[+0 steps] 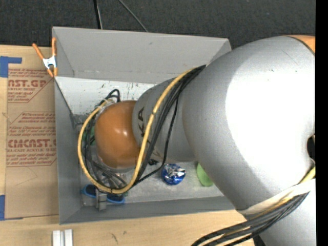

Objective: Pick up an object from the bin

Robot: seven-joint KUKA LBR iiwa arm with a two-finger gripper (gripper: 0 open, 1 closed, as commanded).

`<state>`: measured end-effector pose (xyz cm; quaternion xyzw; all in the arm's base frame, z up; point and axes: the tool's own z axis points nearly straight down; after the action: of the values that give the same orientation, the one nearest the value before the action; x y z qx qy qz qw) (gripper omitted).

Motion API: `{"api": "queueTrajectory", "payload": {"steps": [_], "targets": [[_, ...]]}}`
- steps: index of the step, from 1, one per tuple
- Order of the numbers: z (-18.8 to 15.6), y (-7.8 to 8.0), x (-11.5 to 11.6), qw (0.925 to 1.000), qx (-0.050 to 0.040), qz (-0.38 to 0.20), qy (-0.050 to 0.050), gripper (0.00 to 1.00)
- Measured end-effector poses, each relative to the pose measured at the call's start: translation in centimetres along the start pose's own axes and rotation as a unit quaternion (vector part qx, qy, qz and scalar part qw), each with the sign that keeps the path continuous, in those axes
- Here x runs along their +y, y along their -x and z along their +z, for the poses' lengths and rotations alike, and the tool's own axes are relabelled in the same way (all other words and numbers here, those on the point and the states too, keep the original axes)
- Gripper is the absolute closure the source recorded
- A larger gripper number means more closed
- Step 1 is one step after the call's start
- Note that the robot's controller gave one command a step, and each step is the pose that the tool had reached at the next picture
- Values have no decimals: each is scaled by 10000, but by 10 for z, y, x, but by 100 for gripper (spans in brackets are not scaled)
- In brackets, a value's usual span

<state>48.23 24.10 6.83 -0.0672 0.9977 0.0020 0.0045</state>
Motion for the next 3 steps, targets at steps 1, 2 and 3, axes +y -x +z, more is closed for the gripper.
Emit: {"api": "queueTrajectory", "payload": {"steps": [1, 2, 3], "targets": [[-33, 0, 0, 9999, 33, 115, -6, 0], [-31, 1, -16, 9859, 46, 1675, -25, 0], [-1, -4, -12, 9506, 33, 3103, -26, 0]]}}
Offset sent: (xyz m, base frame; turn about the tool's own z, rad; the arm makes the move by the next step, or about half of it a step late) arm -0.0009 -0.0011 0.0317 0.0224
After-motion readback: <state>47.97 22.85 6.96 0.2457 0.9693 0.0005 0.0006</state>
